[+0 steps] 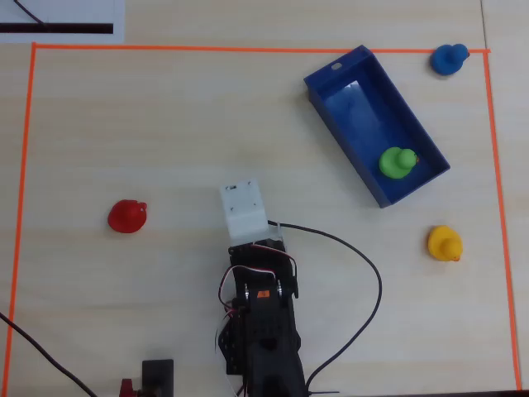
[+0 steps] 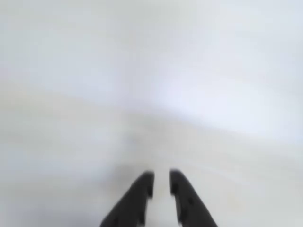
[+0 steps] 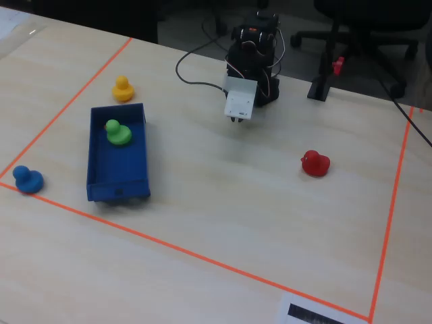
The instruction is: Grasp green duck and put it into box.
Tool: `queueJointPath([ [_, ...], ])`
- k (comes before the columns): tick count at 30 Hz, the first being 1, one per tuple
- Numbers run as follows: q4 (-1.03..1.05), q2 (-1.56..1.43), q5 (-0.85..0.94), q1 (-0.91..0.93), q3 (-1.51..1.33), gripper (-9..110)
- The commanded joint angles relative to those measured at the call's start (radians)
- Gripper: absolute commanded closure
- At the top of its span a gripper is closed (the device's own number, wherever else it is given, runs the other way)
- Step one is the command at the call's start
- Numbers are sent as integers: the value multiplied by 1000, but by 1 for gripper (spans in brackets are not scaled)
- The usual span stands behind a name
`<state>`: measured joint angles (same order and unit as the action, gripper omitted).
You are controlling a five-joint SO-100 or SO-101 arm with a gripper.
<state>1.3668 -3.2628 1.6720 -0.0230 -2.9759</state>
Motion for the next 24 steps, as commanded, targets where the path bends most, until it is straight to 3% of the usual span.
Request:
queueJointPath([
  [1, -49, -11, 15, 6, -63, 101],
  [6, -109, -11, 15, -3, -133, 101],
  [24, -21, -48, -66, 31, -135, 99],
])
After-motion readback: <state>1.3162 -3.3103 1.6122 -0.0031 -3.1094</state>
